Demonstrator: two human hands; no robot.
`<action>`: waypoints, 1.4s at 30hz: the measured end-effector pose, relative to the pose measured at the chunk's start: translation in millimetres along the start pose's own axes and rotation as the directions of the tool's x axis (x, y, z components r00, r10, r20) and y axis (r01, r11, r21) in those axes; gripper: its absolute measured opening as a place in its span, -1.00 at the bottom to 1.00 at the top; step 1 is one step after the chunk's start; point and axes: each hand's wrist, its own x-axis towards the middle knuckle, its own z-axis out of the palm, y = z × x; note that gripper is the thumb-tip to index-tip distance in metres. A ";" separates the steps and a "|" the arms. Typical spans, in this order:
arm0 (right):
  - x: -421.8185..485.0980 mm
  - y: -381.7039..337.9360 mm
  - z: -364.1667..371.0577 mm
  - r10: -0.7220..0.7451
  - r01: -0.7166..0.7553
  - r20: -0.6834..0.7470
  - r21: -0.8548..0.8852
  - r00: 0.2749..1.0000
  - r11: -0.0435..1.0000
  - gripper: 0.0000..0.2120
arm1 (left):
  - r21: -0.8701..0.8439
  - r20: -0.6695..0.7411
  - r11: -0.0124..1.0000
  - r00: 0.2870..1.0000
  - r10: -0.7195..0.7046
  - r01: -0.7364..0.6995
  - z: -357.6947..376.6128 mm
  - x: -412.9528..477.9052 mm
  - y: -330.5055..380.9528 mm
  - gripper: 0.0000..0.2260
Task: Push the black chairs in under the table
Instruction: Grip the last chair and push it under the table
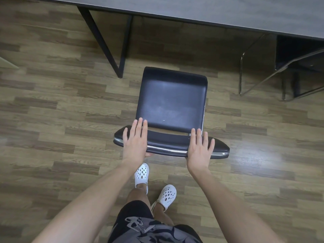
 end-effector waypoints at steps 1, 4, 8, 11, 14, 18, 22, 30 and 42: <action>2.4 -0.1 -1.0 0.001 0.000 -0.004 0.005 1.000 1.000 0.02 | -0.003 -0.001 1.000 1.000 0.003 -0.003 -1.2 2.5 0.3 0.33; 10.9 -0.6 -5.1 0.008 -0.008 0.001 0.009 1.000 1.000 0.00 | -0.011 -0.001 1.000 1.000 0.010 -0.010 -6.1 10.2 0.9 0.33; 23.4 -1.3 -11.8 0.012 -0.012 -0.001 0.008 1.000 1.000 -0.02 | -0.022 0.002 1.000 1.000 0.017 -0.017 -13.6 24.2 0.8 0.32; 33.1 -0.7 -17.1 0.006 -0.006 -0.015 0.009 1.000 1.000 -0.05 | -0.021 -0.008 0.999 0.999 0.040 -0.040 -18.4 34.7 0.0 0.31; 42.3 -0.4 -22.2 0.013 -0.013 -0.011 0.005 1.000 1.000 -0.05 | -0.034 -0.011 0.998 0.998 0.061 -0.061 -23.2 45.2 0.5 0.30; 56.5 -2.6 -29.6 0.032 -0.032 -0.035 0.005 0.999 0.999 -0.06 | -0.045 -0.013 0.997 0.998 0.068 -0.069 -32.0 60.4 0.6 0.28; 71.5 -5.3 -35.4 0.048 -0.047 -0.029 0.006 0.998 0.999 -0.09 | -0.053 -0.002 0.995 0.996 0.086 -0.086 -41.6 77.4 0.1 0.26; 98.7 -5.6 -43.4 0.050 -0.049 -0.058 0.028 0.997 0.998 -0.13 | -0.018 -0.003 0.996 0.997 0.083 -0.083 -55.8 104.3 4.7 0.23; 169.7 3.5 -70.3 0.030 -0.028 -0.055 0.036 0.998 0.999 -0.10 | -0.019 -0.024 0.999 0.999 0.043 -0.044 -88.0 166.1 22.4 0.24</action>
